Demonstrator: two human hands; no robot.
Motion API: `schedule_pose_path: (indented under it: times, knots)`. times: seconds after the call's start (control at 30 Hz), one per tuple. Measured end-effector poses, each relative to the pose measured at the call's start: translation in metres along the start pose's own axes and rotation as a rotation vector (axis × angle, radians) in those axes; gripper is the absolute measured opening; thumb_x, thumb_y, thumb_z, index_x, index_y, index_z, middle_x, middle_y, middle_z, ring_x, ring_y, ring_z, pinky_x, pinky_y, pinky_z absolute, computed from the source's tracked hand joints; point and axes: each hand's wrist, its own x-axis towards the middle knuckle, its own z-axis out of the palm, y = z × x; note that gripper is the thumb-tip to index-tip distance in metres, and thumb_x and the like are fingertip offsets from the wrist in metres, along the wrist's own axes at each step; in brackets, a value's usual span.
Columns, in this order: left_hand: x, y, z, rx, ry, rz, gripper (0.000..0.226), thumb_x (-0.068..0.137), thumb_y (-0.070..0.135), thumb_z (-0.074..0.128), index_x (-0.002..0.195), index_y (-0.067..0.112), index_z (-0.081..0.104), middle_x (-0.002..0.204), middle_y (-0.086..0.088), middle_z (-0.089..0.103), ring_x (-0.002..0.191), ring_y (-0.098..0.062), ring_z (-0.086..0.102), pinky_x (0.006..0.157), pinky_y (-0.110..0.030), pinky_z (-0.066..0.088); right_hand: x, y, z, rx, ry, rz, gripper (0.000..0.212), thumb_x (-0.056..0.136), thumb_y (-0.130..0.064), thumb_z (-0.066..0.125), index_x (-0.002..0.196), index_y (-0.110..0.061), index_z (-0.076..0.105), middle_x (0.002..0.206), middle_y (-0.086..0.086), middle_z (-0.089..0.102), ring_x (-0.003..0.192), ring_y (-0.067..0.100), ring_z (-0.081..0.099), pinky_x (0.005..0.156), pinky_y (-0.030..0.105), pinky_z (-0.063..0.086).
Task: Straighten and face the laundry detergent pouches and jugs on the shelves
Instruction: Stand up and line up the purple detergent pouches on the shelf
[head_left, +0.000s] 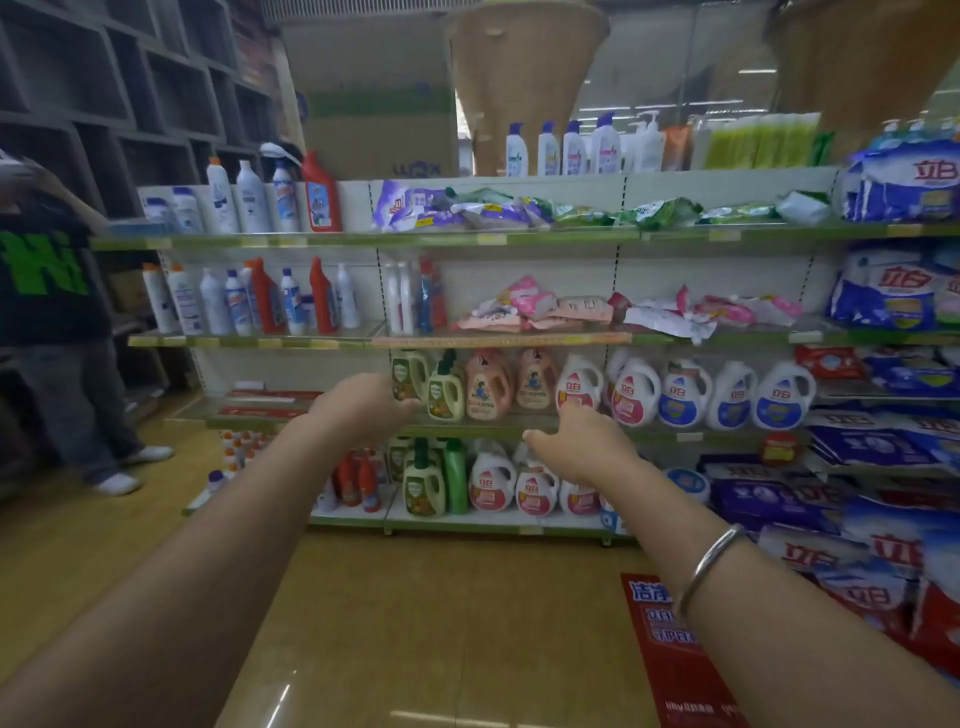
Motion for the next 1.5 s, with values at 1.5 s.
schedule_pose_path:
  times: [1.5]
  knots:
    - [0.718,-0.027,0.000,0.180,0.032,-0.065,0.051,0.095,0.040,0.042,0.135,0.008,0.044,0.142,-0.014,0.044,0.127,-0.029,0.044,0.101,-0.035,0.037,0.753,-0.096,0.033,-0.076,0.068,-0.284,0.040,0.085,-0.038,0.051,0.114,-0.010,0.054,0.120,0.015,0.058,0.110,0.033,0.056,0.079,0.032,0.043]
